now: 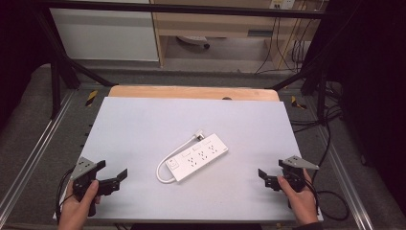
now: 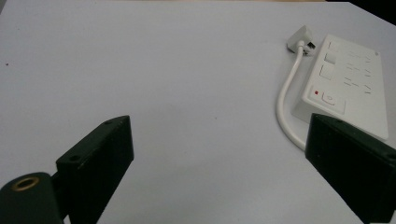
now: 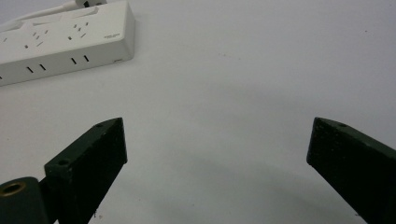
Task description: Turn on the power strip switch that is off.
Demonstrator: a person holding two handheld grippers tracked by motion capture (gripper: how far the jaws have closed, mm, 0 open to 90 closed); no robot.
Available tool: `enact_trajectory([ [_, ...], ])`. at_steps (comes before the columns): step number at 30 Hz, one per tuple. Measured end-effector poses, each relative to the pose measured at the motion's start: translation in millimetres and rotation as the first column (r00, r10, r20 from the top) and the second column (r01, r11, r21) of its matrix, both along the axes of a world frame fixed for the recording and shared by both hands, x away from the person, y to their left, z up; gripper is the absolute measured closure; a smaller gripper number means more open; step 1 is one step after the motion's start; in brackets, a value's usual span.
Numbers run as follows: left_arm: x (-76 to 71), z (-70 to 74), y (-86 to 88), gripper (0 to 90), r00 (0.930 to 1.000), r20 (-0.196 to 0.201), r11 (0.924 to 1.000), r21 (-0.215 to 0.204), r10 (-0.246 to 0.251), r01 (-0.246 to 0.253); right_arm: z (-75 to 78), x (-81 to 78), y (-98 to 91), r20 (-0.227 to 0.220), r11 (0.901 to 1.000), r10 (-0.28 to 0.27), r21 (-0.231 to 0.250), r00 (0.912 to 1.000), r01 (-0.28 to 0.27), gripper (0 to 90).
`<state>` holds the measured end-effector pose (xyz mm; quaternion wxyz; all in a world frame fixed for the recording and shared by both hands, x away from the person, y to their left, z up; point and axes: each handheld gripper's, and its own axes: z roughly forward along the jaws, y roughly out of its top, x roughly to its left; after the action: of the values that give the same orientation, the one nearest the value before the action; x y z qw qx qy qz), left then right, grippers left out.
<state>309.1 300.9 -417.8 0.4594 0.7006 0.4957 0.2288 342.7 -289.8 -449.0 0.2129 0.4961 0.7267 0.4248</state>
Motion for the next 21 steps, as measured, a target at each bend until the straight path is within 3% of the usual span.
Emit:
enact_trajectory([
  [11, 0.6, -0.9, -1.0, 7.8, 0.9999, -0.007, 1.0000, 0.002, -0.009, 0.009, 4.5, 0.7, -1.9, -0.005, 1.0000, 0.003, 0.009, 1.0000, -0.003, 5.4],
  [21, 0.8, -2.0, -2.6, 7.6, 0.9996, -0.013, 0.9996, 0.013, -0.025, 0.025, 19.3, -0.5, -0.3, 0.014, 0.9985, 0.027, 0.048, 0.9995, -0.028, 4.7],
])
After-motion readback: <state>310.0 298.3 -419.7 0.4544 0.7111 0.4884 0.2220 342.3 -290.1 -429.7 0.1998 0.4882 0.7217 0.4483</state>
